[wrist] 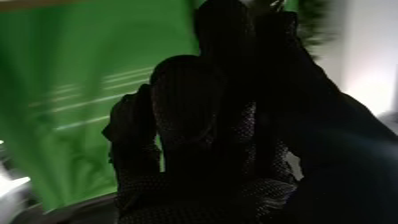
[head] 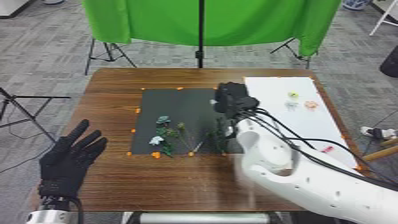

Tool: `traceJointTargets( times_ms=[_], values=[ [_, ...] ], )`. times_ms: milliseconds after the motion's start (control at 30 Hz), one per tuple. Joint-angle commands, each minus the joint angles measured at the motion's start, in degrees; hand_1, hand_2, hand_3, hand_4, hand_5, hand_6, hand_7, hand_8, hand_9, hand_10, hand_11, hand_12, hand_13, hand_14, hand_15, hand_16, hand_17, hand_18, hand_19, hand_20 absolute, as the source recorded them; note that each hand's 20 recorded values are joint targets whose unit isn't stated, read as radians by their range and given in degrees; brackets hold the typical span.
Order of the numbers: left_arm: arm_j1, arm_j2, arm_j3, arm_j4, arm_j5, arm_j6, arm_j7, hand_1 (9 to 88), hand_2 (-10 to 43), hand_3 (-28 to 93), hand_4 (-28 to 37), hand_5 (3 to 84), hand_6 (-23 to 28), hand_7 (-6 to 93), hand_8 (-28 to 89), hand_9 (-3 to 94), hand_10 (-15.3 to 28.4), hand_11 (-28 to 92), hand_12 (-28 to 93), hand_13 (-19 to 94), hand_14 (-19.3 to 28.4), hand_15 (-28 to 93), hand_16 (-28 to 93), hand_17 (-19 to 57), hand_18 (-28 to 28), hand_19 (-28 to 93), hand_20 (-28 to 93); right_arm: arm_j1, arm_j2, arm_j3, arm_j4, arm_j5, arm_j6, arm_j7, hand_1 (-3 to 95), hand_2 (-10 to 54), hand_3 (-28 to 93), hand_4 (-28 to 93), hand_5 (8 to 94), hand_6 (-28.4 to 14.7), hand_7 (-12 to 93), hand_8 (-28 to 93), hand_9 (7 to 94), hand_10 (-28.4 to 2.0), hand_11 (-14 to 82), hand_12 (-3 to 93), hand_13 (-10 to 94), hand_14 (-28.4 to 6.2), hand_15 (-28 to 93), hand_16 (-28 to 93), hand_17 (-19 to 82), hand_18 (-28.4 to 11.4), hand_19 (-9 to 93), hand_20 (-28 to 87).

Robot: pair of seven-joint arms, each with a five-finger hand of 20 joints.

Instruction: Arrange flowers

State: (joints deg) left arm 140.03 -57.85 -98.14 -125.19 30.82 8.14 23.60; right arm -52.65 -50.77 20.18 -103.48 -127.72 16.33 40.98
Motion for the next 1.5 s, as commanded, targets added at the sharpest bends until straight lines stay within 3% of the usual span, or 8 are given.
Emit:
traceJointTargets(
  times_ms=[33,333,500,1067,1133,1333,1367,1500],
  values=[
    [0.1,-0.16,0.0,0.19,0.05,0.31,-0.74,17.3,5.6,81,-28.3,35.7,6.9,11.6,-10,35.1,19.5,20,10,24,28.3,48,-8,-10.2,27.6,54,8,3.5,-9.7,-3.7,2.6,-1.6,-3.7,-4.1,57.1,-9.5,70,-28,85.8,2.2,18,2,93.7,-6.7,18.2,34.3,78,-4.9,66,24,33,-19.4,90,42],
    [-1.4,-0.78,-0.09,0.72,0.87,-0.44,-2.12,17.6,5.7,81,-28.3,35.8,7.0,11.5,-10,35.1,19.4,20,10,24,28.3,48,-8,-10.2,27.6,54,8,6.3,-14.2,-9.0,8.3,-0.9,-6.9,-3.5,55.1,-9.5,70,-28,84.7,2.4,18,1,92.4,-7.0,21.3,33.5,76,-5.7,68,22,31,-19.7,89,44],
    [-1.7,1.12,0.53,0.79,-0.23,0.16,-1.03,17.6,5.6,81,-28.3,35.8,7.0,11.6,-10,35.1,19.6,20,10,24,28.4,48,-8,-10.2,27.6,54,7,6.2,-14.9,-10.4,9.5,-2.6,-8.6,-2.8,54.0,-9.5,70,-28,83.2,2.6,17,0,91.0,-7.2,23.2,33.4,75,-6.0,69,21,31,-20.0,89,44],
    [-2.0,-0.01,0.25,0.89,0.47,-0.3,-2.28,18.1,5.6,81,-28.3,35.9,7.1,11.6,-10,35.2,19.5,20,10,24,28.3,48,-8,-10.1,27.5,54,7,3.8,-14.5,-7.1,7.8,-2.6,-14.4,-4.4,40.0,-9.5,77,-28,67.5,1.5,16,-13,78.3,-9.9,39.1,25.1,67,-8.5,76,19,26,-21.7,87,48],
    [-2.0,-0.85,-0.15,0.87,1.17,-0.81,-3.03,18.2,5.5,81,-28.3,35.9,7.1,11.6,-10,35.2,19.5,20,10,24,28.2,48,-8,-10.1,27.5,54,7,3.9,-14.1,-7.0,7.4,-2.9,-14.2,-4.0,39.4,-9.5,78,-28,66.5,1.1,16,-13,77.0,-10.2,40.5,24.6,67,-8.7,77,19,25,-21.7,87,49],
    [-1.1,-1.28,0.14,0.6,1.08,-0.6,-2.57,18.6,5.5,81,-28.3,35.9,7.1,11.6,-10,35.2,19.6,20,10,24,28.3,48,-8,-10.2,27.4,54,7,3.1,-11.6,-3.5,4.1,-0.7,-13.3,-3.9,37.9,-9.5,79,-28,64.9,0.6,15,-13,75.0,-10.8,42.9,22.3,66,-9.0,77,19,25,-21.8,87,49],
    [-1.0,-0.45,0.56,0.65,0.43,-0.06,-1.79,18.6,5.5,81,-28.3,35.9,7.1,11.6,-10,35.2,19.6,20,10,24,28.3,48,-8,-10.2,27.4,54,7,3.4,-10.5,-3.0,3.1,0.5,-11.8,-3.5,37.6,-9.5,79,-28,64.7,0.5,15,-13,74.7,-10.9,43.2,22.0,65,-9.1,77,19,25,-21.9,87,49],
    [-0.6,-0.48,0.48,0.62,0.37,-0.01,-1.2,18.6,5.5,82,-28.3,36.0,7.1,11.5,-10,35.2,19.6,20,10,24,28.3,48,-8,-10.2,27.4,54,7,2.7,-5.9,2.6,-0.2,4.2,-9.7,-2.6,36.2,-9.5,80,-28,63.8,0.1,15,-13,73.0,-11.3,44.2,18.2,64,-9.5,78,18,24,-22.2,86,50]
  ],
)
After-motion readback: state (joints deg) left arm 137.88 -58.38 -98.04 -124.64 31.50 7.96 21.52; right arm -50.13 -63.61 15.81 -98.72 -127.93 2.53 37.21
